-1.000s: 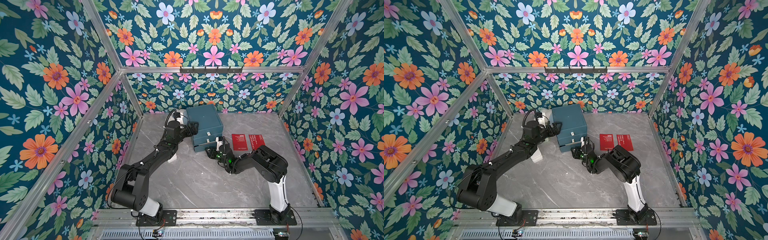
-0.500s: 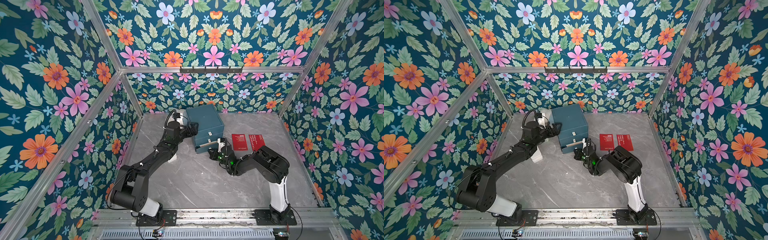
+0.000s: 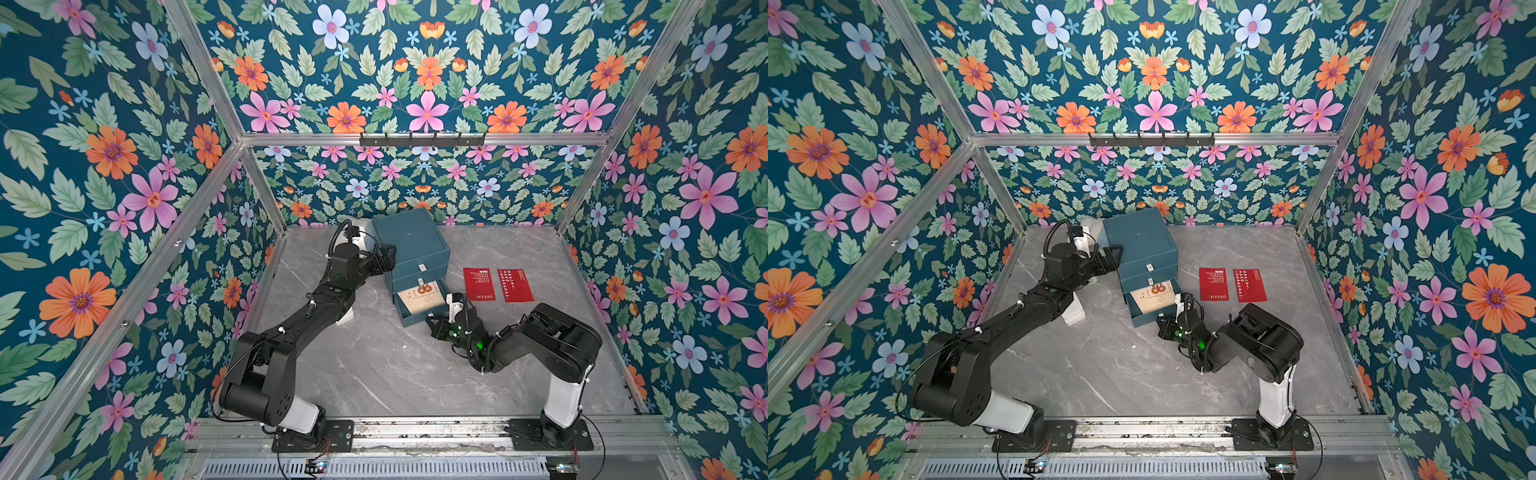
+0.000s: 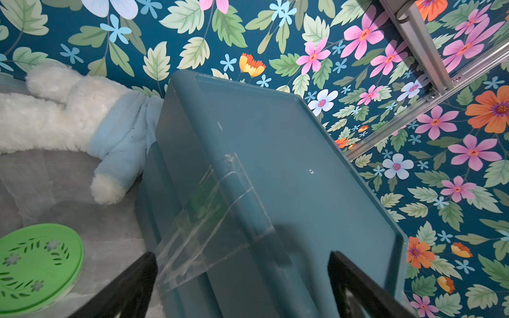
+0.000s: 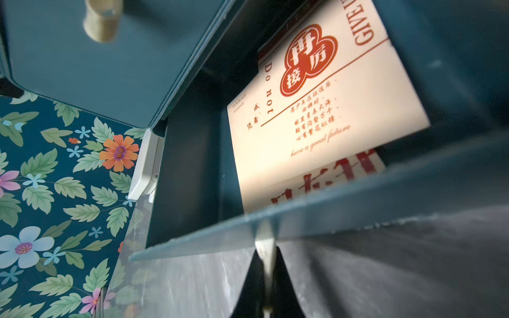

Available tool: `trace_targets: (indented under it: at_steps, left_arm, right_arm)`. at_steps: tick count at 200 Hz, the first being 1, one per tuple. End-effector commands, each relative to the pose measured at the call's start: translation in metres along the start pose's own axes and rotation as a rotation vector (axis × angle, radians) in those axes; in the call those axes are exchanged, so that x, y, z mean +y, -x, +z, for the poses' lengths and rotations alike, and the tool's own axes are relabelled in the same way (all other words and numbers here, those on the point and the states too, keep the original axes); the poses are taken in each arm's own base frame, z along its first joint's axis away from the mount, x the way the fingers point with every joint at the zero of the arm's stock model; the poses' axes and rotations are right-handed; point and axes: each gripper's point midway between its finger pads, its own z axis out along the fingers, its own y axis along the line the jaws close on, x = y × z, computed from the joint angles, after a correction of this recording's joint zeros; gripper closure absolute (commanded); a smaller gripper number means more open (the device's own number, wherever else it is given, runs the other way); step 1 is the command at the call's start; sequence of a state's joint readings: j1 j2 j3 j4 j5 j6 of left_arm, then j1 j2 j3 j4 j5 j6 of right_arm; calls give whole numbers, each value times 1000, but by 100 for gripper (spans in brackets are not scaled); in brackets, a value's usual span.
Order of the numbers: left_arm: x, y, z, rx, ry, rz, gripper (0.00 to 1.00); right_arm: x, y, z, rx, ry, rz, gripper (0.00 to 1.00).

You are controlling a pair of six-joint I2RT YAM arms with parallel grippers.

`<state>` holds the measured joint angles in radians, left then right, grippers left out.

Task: Take the postcards out of the drawer
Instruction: Open the drawer in the storage box.

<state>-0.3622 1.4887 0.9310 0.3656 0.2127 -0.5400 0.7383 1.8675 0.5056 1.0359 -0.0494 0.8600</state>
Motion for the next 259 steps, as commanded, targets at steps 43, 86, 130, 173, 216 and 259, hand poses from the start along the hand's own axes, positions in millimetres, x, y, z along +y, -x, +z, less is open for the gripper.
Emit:
trace_targets:
  at_steps: [43, 86, 130, 173, 216, 259]
  left_arm:
    - [-2, 7, -5, -20, 6, 18, 0]
    - [0, 8, -7, -20, 18, 27, 0]
    - [-1, 8, -9, -13, 22, 32, 0]
    - [-1, 8, -17, 1, 31, 48, 0]
    - [-1, 6, -28, 18, 46, 57, 0]
    - [-9, -3, -41, 51, 13, 23, 0]
  right_arm:
    - [-1, -22, -35, 54, -24, 44, 100]
    - [-4, -38, -48, 88, -41, 75, 100]
    - [-14, -42, -53, 83, -67, 95, 93]
    - [4, -32, -60, 71, -55, 48, 65]
    - [6, -24, -74, 56, -91, 25, 58]
    - [9, -5, -92, 41, -186, -22, 39]
